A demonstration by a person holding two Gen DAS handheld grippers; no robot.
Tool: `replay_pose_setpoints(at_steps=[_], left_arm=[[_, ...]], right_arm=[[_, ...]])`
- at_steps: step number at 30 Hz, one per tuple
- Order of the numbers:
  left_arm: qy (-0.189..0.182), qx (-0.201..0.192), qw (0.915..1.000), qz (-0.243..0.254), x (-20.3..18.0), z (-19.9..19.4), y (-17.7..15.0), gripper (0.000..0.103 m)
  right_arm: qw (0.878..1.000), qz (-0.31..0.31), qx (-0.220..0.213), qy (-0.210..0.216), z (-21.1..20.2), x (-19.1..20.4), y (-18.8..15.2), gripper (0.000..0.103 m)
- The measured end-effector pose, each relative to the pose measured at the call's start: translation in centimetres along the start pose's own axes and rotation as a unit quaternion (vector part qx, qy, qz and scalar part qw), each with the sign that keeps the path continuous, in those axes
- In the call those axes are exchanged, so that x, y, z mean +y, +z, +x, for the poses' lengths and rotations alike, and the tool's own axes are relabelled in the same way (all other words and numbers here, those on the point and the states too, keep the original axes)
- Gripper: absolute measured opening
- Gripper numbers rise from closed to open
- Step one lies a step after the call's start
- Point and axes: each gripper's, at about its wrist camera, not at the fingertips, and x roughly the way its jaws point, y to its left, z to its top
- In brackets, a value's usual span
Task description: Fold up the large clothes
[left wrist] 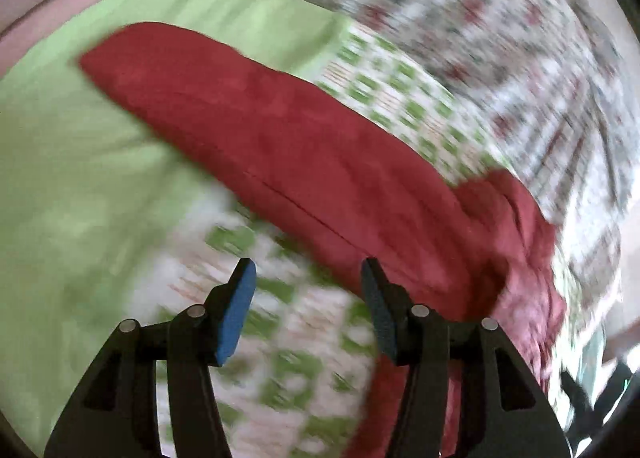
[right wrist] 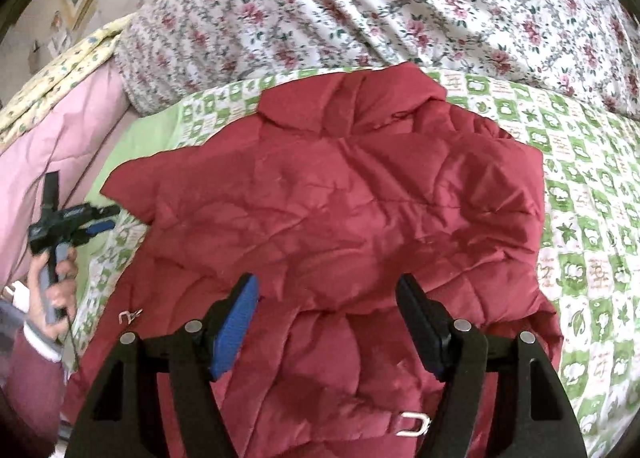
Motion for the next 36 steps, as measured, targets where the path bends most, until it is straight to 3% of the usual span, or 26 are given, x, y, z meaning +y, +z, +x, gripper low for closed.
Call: replay_pose_setpoints(at_steps=[6,10,13,18,19,22,23,26,29,36], left_arm=[[-0.010,-0.012,0.9956,-0.092,5.4,1.6,4.0,0.053],[-0.006,-0.014,0.9910,-0.133,7.6,2.9,6.1,0.059],[-0.024,-0.023,0.9847,-0.171,9.2,3.8,7.6,0.059],[-0.024,-0.038,0.9744,-0.220,10.6,5.3,9.7,0.061],[-0.021,-0.042,0.9750,-0.217,10.4,5.2,10.1,0.060],[-0.011,-0.054,0.9808,-0.187,9.2,4.4,10.6,0.014],[-0.014,-0.062,0.9817,-0.179,8.5,3.7,10.5,0.011],[-0.018,-0.087,0.9868,-0.135,6.0,1.4,10.0,0.008],[-0.045,-0.103,0.9896,-0.090,2.8,-1.2,8.8,0.008],[-0.103,-0.117,0.9875,0.022,-5.9,-5.3,4.6,0.008]], right_arm=[[1.000,-0.024,-0.006,0.012,-1.2,1.8,-0.9,0.073],[0.999,-0.030,-0.006,0.027,-1.7,2.8,-1.6,0.074],[0.999,-0.036,-0.004,0.026,-2.0,3.2,-2.2,0.074],[0.999,-0.047,0.011,0.021,-1.8,3.7,-3.1,0.074],[0.998,-0.049,0.013,0.021,-1.8,3.7,-3.3,0.074],[0.998,-0.050,0.014,0.023,-1.9,3.5,-3.7,0.074],[0.999,-0.048,0.013,0.021,-1.9,3.4,-3.7,0.074],[0.999,-0.037,0.014,0.019,-1.8,2.7,-3.8,0.073],[0.999,-0.025,0.011,0.022,-1.9,2.2,-3.8,0.073],[1.000,-0.011,-0.001,0.023,-3.0,1.5,-3.6,0.074]])
